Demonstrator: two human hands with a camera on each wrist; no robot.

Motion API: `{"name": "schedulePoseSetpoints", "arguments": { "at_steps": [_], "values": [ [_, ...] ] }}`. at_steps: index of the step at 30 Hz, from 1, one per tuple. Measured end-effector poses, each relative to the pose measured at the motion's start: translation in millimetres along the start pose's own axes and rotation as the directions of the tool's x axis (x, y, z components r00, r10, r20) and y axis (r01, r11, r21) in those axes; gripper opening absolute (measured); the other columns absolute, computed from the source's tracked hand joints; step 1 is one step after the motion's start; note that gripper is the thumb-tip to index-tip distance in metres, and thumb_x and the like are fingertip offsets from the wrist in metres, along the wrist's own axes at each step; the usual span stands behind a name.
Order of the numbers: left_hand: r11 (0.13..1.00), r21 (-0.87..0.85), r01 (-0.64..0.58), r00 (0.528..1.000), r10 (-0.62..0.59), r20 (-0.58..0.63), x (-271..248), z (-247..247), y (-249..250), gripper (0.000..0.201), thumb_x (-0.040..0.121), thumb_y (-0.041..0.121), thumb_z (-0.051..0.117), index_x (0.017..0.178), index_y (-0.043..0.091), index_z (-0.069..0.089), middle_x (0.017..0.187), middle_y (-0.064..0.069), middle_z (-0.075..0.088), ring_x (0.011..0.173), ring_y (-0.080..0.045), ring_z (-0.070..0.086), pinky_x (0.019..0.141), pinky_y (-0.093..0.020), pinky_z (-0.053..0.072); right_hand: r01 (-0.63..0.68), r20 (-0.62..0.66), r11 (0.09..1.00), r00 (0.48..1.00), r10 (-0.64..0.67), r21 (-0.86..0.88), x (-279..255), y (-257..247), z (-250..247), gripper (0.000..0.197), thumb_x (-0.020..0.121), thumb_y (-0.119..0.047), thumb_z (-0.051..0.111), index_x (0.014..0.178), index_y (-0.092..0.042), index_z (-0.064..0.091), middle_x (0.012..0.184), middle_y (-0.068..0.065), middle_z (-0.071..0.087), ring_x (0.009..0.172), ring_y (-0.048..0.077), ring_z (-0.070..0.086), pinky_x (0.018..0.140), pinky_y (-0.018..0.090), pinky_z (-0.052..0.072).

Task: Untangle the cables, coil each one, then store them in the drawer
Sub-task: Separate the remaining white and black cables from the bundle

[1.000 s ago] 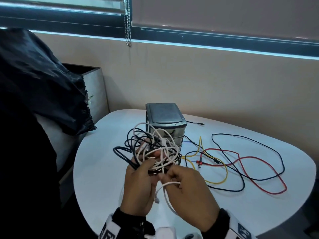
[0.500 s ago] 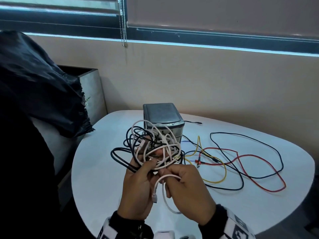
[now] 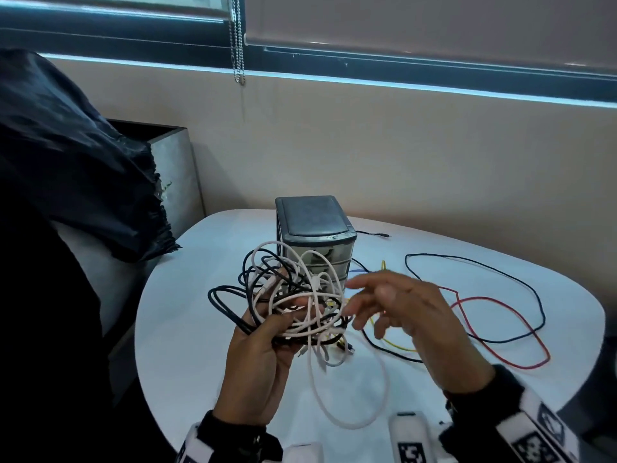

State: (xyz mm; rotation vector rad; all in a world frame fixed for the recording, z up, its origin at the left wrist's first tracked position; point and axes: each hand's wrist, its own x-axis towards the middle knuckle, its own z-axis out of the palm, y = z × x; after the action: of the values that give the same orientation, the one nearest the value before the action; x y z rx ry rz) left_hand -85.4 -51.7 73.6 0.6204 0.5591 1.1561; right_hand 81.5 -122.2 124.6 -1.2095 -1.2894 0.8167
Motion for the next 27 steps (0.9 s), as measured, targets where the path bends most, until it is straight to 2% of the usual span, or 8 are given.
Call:
{"name": "schedulePoseSetpoints", "arguments": {
  "at_steps": [3, 5, 8, 13, 17, 23, 25, 27],
  "values": [
    [1.0, 0.007, -0.011, 0.998, 0.011, 0.065, -2, 4, 3, 0.035, 0.071, 0.0, 0.055, 0.088, 0.016, 0.081, 0.097, -0.02, 0.074, 0.089, -0.034, 0.073, 0.074, -0.04, 0.061, 0.051, -0.055, 0.961, 0.996, -0.068, -0.271, 13, 5, 5, 0.028, 0.084, -0.036, 0.066, 0.111, -0.03, 0.071, 0.086, -0.008, 0.072, 0.071, 0.009, 0.062, 0.062, 0.014, 0.042],
    [1.0, 0.023, -0.014, 0.995, 0.012, 0.098, -3, 5, 2, 0.035, 0.07, 0.0, 0.055, 0.087, 0.015, 0.081, 0.095, -0.02, 0.074, 0.087, -0.032, 0.073, 0.071, -0.037, 0.062, 0.118, -0.014, 0.792, 0.987, -0.158, -0.599, 22, 15, 12, 0.026, 0.089, -0.029, 0.066, 0.114, -0.037, 0.07, 0.09, -0.018, 0.07, 0.072, 0.002, 0.057, 0.063, 0.009, 0.037],
    [1.0, 0.008, -0.009, 0.997, 0.008, 0.078, -1, 1, 2, 0.035, 0.068, -0.003, 0.056, 0.086, 0.013, 0.081, 0.094, -0.02, 0.074, 0.084, -0.031, 0.073, 0.066, -0.035, 0.06, 0.235, 0.069, 0.57, 0.953, -0.296, -0.787, 30, 23, 17, 0.015, 0.088, -0.035, 0.061, 0.094, -0.032, 0.075, 0.082, -0.017, 0.068, 0.069, -0.004, 0.046, 0.065, 0.021, 0.045],
    [1.0, -0.002, 0.018, 0.997, -0.018, 0.077, 0, -9, 6, 0.037, 0.067, -0.004, 0.054, 0.088, 0.011, 0.081, 0.091, -0.021, 0.073, 0.081, -0.032, 0.072, 0.066, -0.036, 0.061, 0.214, 0.084, 0.721, 0.974, -0.211, -0.659, 31, 25, 18, 0.031, 0.093, -0.028, 0.049, 0.115, -0.033, 0.07, 0.092, -0.018, 0.072, 0.068, -0.01, 0.056, 0.07, 0.02, 0.047],
    [0.999, 0.028, 0.025, 0.994, -0.028, 0.105, 1, -8, 2, 0.038, 0.068, -0.006, 0.054, 0.093, 0.009, 0.08, 0.092, -0.023, 0.072, 0.078, -0.032, 0.072, 0.062, -0.035, 0.059, 0.258, 0.096, 0.657, 0.957, -0.273, -0.708, 33, 26, 17, 0.017, 0.086, -0.038, 0.063, 0.095, -0.032, 0.075, 0.085, -0.019, 0.073, 0.06, -0.008, 0.05, 0.067, 0.024, 0.05],
    [0.994, 0.03, 0.101, 0.989, -0.103, 0.107, -1, -7, 3, 0.036, 0.066, -0.009, 0.046, 0.085, -0.001, 0.075, 0.072, -0.022, 0.056, 0.055, -0.031, 0.061, 0.049, -0.038, 0.055, 0.318, 0.264, 0.487, 0.948, -0.179, -0.813, 23, 26, 15, 0.009, 0.091, -0.033, 0.054, 0.091, -0.032, 0.063, 0.084, -0.015, 0.064, 0.065, -0.005, 0.039, 0.059, 0.013, 0.028],
    [0.993, 0.018, 0.118, 0.986, -0.119, 0.116, 0, -6, 4, 0.04, 0.066, -0.008, 0.045, 0.088, 0.001, 0.077, 0.071, -0.021, 0.056, 0.054, -0.029, 0.059, 0.05, -0.038, 0.056, 0.275, 0.215, 0.45, 0.96, -0.182, -0.849, 20, 26, 16, 0.009, 0.095, -0.033, 0.047, 0.091, -0.03, 0.055, 0.082, -0.012, 0.058, 0.065, 0.002, 0.04, 0.059, 0.024, 0.034],
    [0.992, 0.011, 0.124, 0.982, -0.124, 0.141, 2, -5, 5, 0.049, 0.068, -0.008, 0.045, 0.105, 0.003, 0.076, 0.078, -0.022, 0.061, 0.061, -0.029, 0.063, 0.06, -0.043, 0.061, 0.113, -0.013, 0.517, 0.972, -0.234, -0.849, 23, 25, 7, 0.012, 0.097, -0.032, 0.045, 0.088, -0.028, 0.051, 0.079, -0.011, 0.056, 0.064, 0.01, 0.048, 0.06, 0.033, 0.039]
  ]
}}
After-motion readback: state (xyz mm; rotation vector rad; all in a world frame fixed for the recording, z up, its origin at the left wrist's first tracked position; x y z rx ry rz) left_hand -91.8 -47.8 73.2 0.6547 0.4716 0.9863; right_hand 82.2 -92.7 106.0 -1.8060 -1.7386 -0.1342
